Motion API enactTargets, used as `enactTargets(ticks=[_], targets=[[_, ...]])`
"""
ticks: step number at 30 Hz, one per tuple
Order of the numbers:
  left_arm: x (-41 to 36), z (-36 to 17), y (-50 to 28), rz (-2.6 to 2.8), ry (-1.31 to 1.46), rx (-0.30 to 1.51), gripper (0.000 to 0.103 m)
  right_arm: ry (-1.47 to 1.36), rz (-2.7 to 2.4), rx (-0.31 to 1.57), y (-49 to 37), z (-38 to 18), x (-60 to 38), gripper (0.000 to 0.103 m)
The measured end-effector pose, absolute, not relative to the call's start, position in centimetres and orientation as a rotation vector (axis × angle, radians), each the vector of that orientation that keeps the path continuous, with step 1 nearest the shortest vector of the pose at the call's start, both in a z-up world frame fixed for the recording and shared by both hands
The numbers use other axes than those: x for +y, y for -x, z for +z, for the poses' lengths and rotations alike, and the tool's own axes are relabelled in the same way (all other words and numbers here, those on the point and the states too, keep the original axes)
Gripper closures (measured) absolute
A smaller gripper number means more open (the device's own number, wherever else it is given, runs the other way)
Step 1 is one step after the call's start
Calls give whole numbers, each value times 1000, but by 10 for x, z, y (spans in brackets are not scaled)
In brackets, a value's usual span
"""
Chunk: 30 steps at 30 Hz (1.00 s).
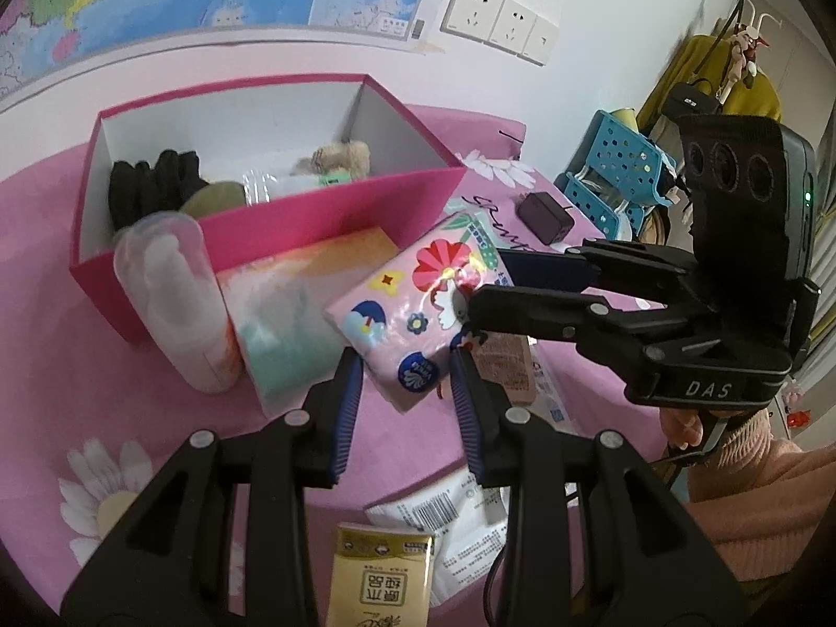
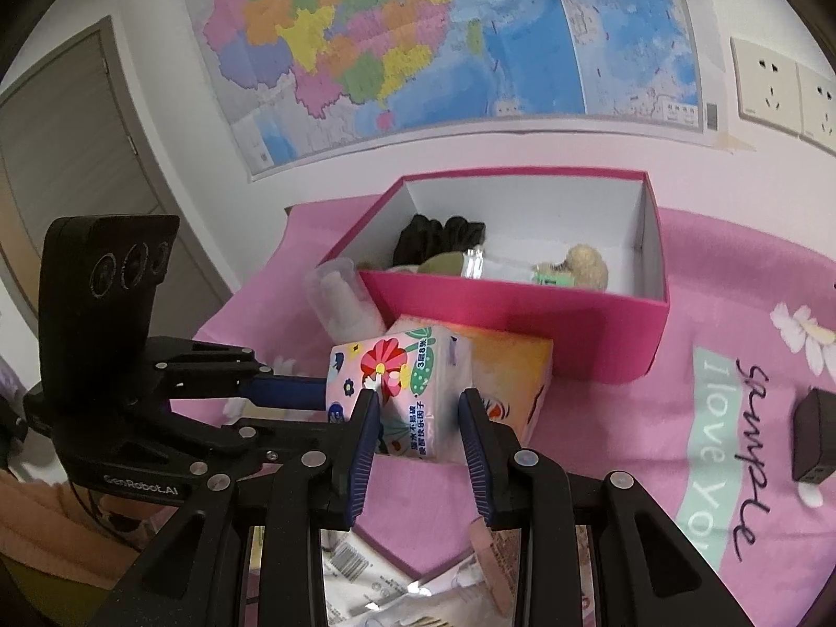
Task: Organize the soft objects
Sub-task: 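Carry the floral tissue pack into the pink box and release it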
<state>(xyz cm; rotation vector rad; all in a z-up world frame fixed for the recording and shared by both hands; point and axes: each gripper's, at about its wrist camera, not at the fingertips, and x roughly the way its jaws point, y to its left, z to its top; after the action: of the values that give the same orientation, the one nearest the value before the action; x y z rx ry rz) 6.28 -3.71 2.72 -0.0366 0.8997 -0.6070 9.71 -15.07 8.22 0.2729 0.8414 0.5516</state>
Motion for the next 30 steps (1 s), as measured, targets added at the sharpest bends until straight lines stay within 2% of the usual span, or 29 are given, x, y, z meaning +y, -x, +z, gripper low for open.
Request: enactTargets(ticks=[18, 30], targets=[[-42, 50, -94, -561, 2, 842, 66, -250, 531, 764, -132, 99, -157, 71], [-42, 71, -141, -488, -43, 800, 66, -266, 513, 725, -180, 110, -161, 71]])
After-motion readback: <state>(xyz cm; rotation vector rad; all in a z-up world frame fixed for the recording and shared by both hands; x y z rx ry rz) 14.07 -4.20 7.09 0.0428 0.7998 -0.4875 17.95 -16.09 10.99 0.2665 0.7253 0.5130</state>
